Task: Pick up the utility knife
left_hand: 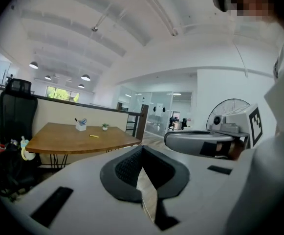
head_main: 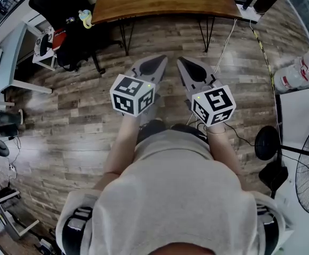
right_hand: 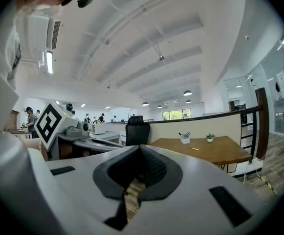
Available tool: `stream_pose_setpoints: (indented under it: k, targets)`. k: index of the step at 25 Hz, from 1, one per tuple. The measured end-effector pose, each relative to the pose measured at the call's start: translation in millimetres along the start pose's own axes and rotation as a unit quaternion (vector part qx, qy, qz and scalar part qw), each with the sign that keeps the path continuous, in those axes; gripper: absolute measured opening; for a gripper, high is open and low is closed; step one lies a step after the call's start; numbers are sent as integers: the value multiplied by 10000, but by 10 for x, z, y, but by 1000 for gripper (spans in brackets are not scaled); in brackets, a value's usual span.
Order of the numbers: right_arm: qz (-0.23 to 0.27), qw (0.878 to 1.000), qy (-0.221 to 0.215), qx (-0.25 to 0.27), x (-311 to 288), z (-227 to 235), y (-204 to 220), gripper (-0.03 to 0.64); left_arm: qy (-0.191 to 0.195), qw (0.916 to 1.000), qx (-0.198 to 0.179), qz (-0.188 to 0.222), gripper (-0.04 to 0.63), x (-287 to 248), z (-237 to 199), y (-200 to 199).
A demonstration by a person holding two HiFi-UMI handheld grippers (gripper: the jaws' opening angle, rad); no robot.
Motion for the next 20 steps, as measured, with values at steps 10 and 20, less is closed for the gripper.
stream_pose_setpoints:
  k: [10, 20]
  targets:
    - [116, 9997, 200, -90, 207, 304, 31, 12, -339, 9986, -272, -298, 14, -127, 151, 80]
    - [-154, 9997, 42, -190, 284, 386, 195, 114, -457, 9979, -64, -457, 14, -170, 346, 263]
Point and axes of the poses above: the fingertips, and each gripper's own axes: x backward along the fingers, z to its right, y out of its underside, the point moved 7 cm from there along x, backward along the fingers, and after that the axes turned 4 degrees about -x, right-handed, at the moved point
